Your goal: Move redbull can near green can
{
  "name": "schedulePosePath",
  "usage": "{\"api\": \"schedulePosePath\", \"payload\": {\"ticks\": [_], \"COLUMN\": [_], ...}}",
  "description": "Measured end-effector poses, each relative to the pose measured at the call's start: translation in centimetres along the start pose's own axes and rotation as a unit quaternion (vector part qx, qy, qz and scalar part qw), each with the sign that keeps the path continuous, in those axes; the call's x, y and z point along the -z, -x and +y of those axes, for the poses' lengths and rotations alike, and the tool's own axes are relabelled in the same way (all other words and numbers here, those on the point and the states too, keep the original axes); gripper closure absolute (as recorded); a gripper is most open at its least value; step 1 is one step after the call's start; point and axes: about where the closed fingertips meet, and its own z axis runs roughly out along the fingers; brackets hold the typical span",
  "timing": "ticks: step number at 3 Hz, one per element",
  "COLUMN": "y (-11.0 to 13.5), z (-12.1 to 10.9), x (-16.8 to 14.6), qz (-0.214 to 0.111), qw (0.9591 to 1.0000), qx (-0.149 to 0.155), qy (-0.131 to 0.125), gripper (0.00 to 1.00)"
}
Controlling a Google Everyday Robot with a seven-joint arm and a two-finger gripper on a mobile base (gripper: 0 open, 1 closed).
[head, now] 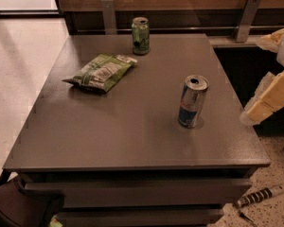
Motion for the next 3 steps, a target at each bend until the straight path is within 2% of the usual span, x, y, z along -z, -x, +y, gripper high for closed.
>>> {"api": "schedulePosePath", "payload": {"ticks": [1, 2, 3], "y": [-1.5, -2.0, -1.3], "z": [-0.2, 0.5, 0.9], "x": [-2.4, -3.7, -5.0], "qz": [-0.11, -0.195, -0.281], "qw": [0.9928, 0.9769, 0.9534], "qx": [-0.048, -0.087, -0.108], "qy": [-0.006, 0.004, 0.023], "gripper": [0.0, 0.0, 0.0]}}
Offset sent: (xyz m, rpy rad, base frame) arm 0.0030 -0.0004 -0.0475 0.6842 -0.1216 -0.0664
